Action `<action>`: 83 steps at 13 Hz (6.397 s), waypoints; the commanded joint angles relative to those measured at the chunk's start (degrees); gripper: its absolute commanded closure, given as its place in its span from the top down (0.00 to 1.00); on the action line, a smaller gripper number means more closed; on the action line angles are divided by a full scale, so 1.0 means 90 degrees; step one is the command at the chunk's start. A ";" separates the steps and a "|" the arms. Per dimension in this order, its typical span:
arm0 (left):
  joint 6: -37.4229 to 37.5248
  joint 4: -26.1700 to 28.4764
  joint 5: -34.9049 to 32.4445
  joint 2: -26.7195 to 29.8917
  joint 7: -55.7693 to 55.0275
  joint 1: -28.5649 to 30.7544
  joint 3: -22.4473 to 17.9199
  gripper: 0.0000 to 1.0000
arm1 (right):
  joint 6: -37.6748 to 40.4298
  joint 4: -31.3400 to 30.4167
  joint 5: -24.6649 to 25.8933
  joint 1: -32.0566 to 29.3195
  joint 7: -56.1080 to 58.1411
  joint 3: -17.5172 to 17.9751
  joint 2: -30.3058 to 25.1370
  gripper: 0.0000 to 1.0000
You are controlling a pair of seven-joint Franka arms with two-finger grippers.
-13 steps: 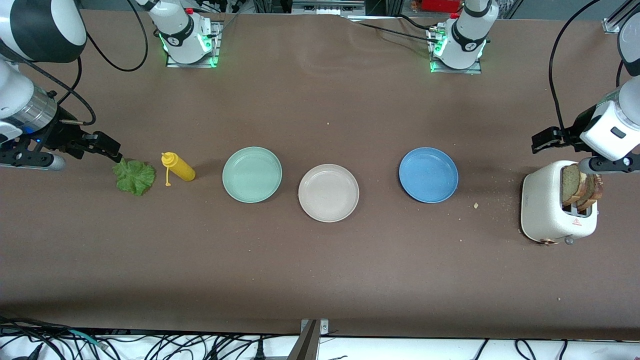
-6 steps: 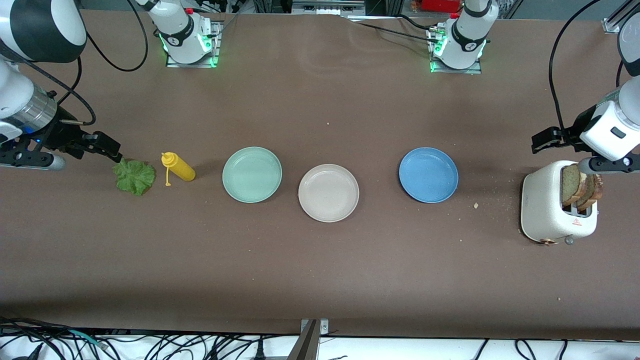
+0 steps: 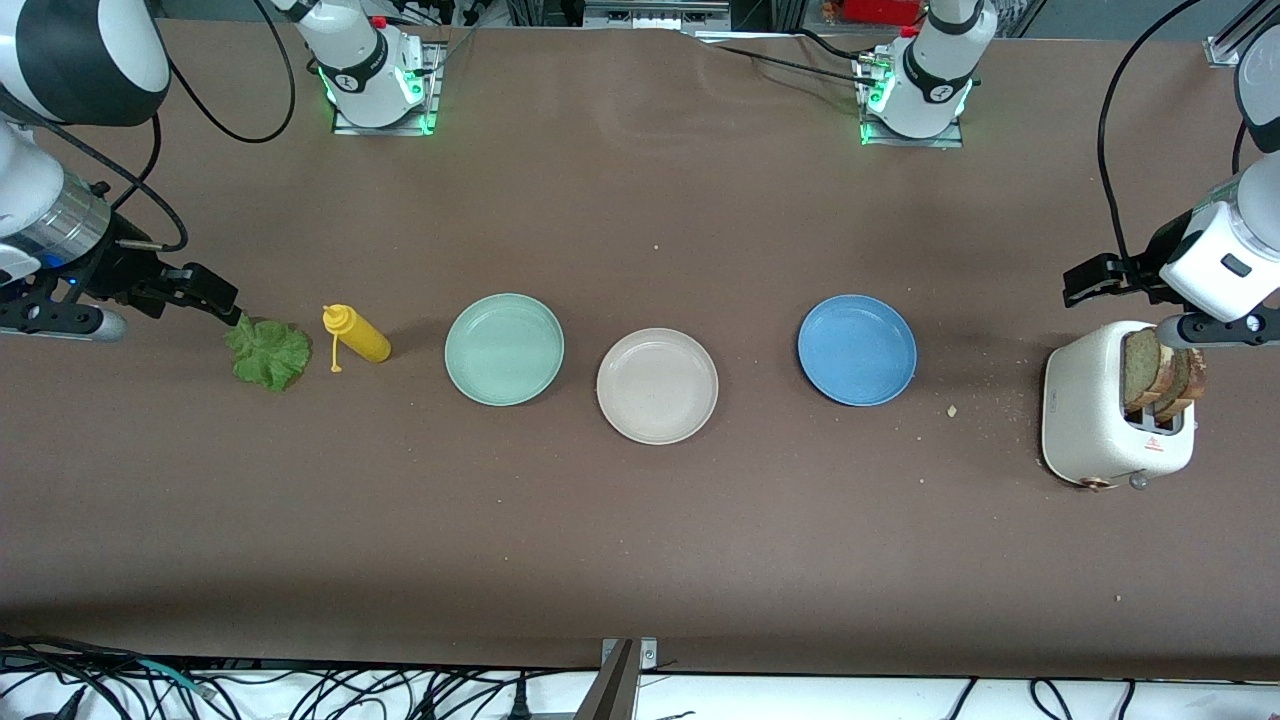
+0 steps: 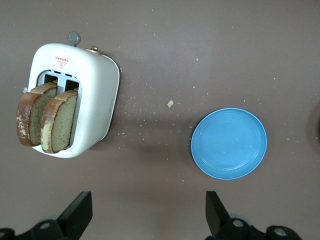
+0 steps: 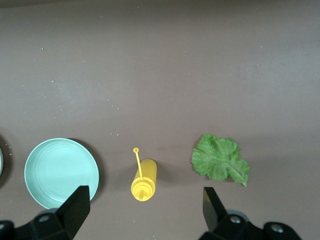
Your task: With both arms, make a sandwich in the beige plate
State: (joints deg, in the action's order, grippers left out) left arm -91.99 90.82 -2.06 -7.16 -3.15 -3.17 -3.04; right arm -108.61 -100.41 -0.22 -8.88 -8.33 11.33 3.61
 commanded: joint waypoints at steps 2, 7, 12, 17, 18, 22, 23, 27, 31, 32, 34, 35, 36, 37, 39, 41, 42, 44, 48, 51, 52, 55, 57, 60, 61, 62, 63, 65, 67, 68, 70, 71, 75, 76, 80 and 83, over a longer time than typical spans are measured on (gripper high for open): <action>0.0026 -0.0139 -0.0055 -0.0054 0.0097 0.0000 0.0006 1.00 | 0.0115 0.0121 -0.0112 -0.0048 -0.0002 0.0010 0.0038 1.00; 0.0026 -0.0130 -0.0055 -0.0054 0.0097 0.0000 0.0006 1.00 | 0.0115 0.0121 -0.0093 -0.0048 0.0008 -0.0029 0.0038 1.00; -0.0159 -0.0081 -0.0065 -0.0132 0.0513 0.0088 -0.0003 1.00 | 0.0115 0.0121 -0.0034 -0.0038 0.0018 -0.0029 0.0028 1.00; -0.0344 -0.0032 -0.0074 -0.0298 0.1258 0.0459 -0.0004 1.00 | 0.0115 0.0121 -0.0044 -0.0038 0.0018 -0.0029 0.0038 1.00; -0.0442 0.0026 -0.0084 -0.0337 0.1404 0.0488 -0.0013 1.00 | 0.0115 0.0121 -0.0044 -0.0038 0.0018 -0.0029 0.0048 1.00; -0.0833 0.0183 -0.0084 -0.0483 0.1883 0.0742 -0.0013 1.00 | 0.0115 0.0112 -0.0044 -0.0048 0.0057 -0.0029 0.0057 1.00; -0.0921 0.0212 -0.0084 -0.0542 0.2019 0.0820 -0.0013 1.00 | 0.0115 0.0112 -0.0044 -0.0048 0.0067 -0.0038 0.0057 1.00; -0.1525 0.0407 -0.0065 -0.0844 0.2537 0.1162 -0.0004 1.00 | 0.0125 0.0102 -0.0034 -0.0048 0.0037 -0.0067 0.0057 1.00; -0.1975 0.0456 0.0032 -0.1186 0.2986 0.1367 -0.0004 1.00 | 0.0125 0.0092 -0.0034 -0.0048 0.0057 -0.0077 0.0057 1.00; -0.2005 0.0456 0.0062 -0.1235 0.3113 0.1464 -0.0004 1.00 | 0.0125 0.0092 -0.0034 -0.0048 0.0057 -0.0077 0.0057 1.00; -0.2132 0.0456 0.0238 -0.1362 0.3289 0.1523 -0.0004 1.00 | 0.0125 0.0092 -0.0034 -0.0048 0.0057 -0.0077 0.0057 1.00; -0.2190 0.0456 0.0238 -0.1440 0.3300 0.1562 -0.0004 1.00 | 0.0125 0.0092 -0.0034 -0.0048 0.0057 -0.0077 0.0057 1.00; -0.2268 0.0456 0.0238 -0.1479 0.3300 0.1563 -0.0004 1.00 | 0.0125 0.0092 -0.0034 -0.0048 0.0057 -0.0077 0.0057 1.00; -0.2317 0.0485 0.0238 -0.1528 0.3300 0.1563 -0.0004 1.00 | 0.0125 0.0092 -0.0034 -0.0048 0.0067 -0.0077 0.0057 1.00; -0.2367 0.0515 0.0238 -0.1577 0.3300 0.1601 -0.0004 1.00 | 0.0125 0.0092 -0.0034 -0.0048 0.0057 -0.0077 0.0057 1.00; -0.2406 0.0602 0.0306 -0.1597 0.3300 0.1631 -0.0004 1.00 | 0.0125 0.0082 -0.0034 -0.0048 0.0057 -0.0077 0.0057 1.00; -0.2406 0.0622 0.0316 -0.1597 0.3300 0.1650 -0.0004 1.00 | 0.0125 0.0092 -0.0034 -0.0048 0.0057 -0.0077 0.0057 1.00; -0.2406 0.0729 0.0326 -0.1587 0.3300 0.1718 -0.0004 0.99 | 0.0125 0.0082 -0.0034 -0.0048 0.0057 -0.0077 0.0057 1.00; -0.2318 0.0847 0.0316 -0.1645 0.3300 0.2011 -0.0004 0.25 | 0.0125 0.0092 -0.0034 -0.0048 0.0047 -0.0077 0.0057 1.00; -0.2026 0.0721 0.0239 -0.1636 0.3261 0.2012 -0.0004 0.00 | 0.0135 0.0082 -0.0034 -0.0048 0.0047 -0.0077 0.0057 1.00; -0.1996 0.0691 0.0238 -0.1626 0.3232 0.1964 -0.0004 0.00 | 0.0135 0.0082 -0.0034 -0.0048 0.0047 -0.0077 0.0057 1.00; -0.1267 -0.0009 0.0199 -0.1607 0.3192 0.1749 0.0026 0.00 | 0.0203 0.0082 -0.0034 -0.0048 0.0028 -0.0077 0.0057 1.00; -0.0417 -0.0771 0.0189 -0.1636 0.3221 0.1661 0.0026 0.00 | 0.0203 0.0082 -0.0034 -0.0048 0.0037 -0.0077 0.0057 1.00; 0.0239 -0.1378 0.0209 -0.1597 0.3241 0.1505 0.0055 0.00 | 0.0203 0.0082 -0.0034 -0.0048 0.0037 -0.0077 0.0057 1.00; 0.0279 -0.1534 0.0219 -0.1587 0.3241 0.1436 0.0065 0.00 | 0.0203 0.0082 -0.0034 -0.0048 0.0037 -0.0077 0.0057 1.00; 0.0280 -0.1604 0.0286 -0.1577 0.3231 0.1358 0.0065 0.00 | 0.0203 0.0082 -0.0034 -0.0048 0.0037 -0.0077 0.0057 1.00; 0.0280 -0.1624 0.0316 -0.1577 0.3106 0.1203 0.0065 0.00 | 0.0213 0.0082 -0.0034 -0.0048 0.0037 -0.0077 0.0057 1.00; 0.0280 -0.1614 0.0636 -0.1597 0.2055 0.0725 0.0035 0.00 | 0.0242 0.0082 -0.0034 -0.0048 0.0028 -0.0077 0.0057 1.00; 0.0270 -0.1594 0.1251 -0.1839 0.1630 0.0276 0.0026 0.00 | 0.0242 0.0082 -0.0034 -0.0048 0.0028 -0.0077 0.0057 1.00; 0.0270 -0.1595 0.1631 -0.1996 0.1591 0.0080 0.0026 0.00 | 0.0252 0.0082 -0.0034 -0.0048 0.0028 -0.0077 0.0057 1.00; 0.0260 -0.1604 0.2597 -0.2376 0.1561 -0.0204 0.0026 0.00 | 0.0252 0.0082 -0.0034 -0.0048 0.0028 -0.0126 0.0057 1.00; 0.0251 -0.1604 0.2949 -0.2533 0.1571 -0.0331 0.0035 0.00 | 0.0252 0.0082 -0.0034 -0.0048 0.0028 -0.0146 0.0057 1.00; 0.0163 -0.1691 0.4481 -0.3304 0.1679 -0.0839 0.0026 0.00 | 0.0398 0.0072 -0.0034 -0.0048 0.0027 -0.0292 0.0135 1.00; 0.0037 -0.1721 0.4863 -0.3489 0.1679 -0.0946 0.0035 0.00 | 0.0408 0.0053 -0.0034 -0.0048 0.0076 -0.0389 0.0136 1.00; -0.1113 -0.1751 0.5539 -0.3998 0.1688 -0.1726 0.0035 0.00 | 0.0574 0.0033 -0.0014 -0.0048 0.0212 -0.0595 0.0223 1.00; -0.1886 -0.1751 0.6271 -0.4399 0.1688 -0.2196 0.0026 0.00 | 0.0643 -0.0083 -0.0005 -0.0048 0.0300 -0.0770 0.0253 1.00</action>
State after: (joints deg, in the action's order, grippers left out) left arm -106.83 77.34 50.16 -43.91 11.60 -21.00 -1.84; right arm -103.59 -100.64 -0.19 -8.98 -7.28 5.21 5.84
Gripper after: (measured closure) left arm 0.912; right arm 0.000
